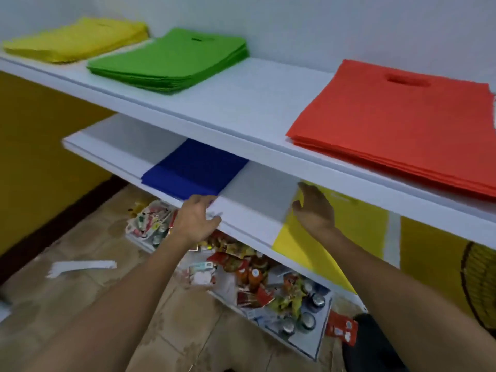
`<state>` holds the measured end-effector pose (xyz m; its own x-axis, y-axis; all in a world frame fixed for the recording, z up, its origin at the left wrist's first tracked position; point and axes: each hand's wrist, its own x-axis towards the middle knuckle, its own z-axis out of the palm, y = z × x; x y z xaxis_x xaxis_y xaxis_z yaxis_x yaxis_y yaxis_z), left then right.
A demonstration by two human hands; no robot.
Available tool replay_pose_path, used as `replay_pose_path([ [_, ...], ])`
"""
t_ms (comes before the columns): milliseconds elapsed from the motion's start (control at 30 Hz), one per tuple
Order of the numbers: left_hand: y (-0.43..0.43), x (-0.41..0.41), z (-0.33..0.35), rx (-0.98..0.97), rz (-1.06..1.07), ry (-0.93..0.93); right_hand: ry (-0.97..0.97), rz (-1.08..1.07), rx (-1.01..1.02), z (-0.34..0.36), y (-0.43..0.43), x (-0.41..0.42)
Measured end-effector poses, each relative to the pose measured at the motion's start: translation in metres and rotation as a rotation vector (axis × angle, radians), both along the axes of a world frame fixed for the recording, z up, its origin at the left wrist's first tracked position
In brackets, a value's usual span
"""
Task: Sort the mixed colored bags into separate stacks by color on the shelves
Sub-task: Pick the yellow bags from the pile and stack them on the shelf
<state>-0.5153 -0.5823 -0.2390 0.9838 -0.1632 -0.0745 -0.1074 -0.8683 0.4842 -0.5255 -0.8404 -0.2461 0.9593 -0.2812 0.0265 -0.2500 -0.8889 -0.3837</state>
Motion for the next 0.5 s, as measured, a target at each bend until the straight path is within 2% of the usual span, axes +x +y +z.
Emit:
replay_pose_path([
  [267,0.193,-0.102,0.09,0.068,0.517,-0.149,-0.159,0.723,0.155,0.083,0.243,0.013],
  [400,0.266,-0.143,0.133,0.131,0.694,-0.248,-0.247,0.937,0.205,0.138,0.347,0.009],
  [500,0.31,-0.156,0.155,0.182,0.773,-0.297,-0.295,1.022,0.192,0.165,0.41,0.009],
])
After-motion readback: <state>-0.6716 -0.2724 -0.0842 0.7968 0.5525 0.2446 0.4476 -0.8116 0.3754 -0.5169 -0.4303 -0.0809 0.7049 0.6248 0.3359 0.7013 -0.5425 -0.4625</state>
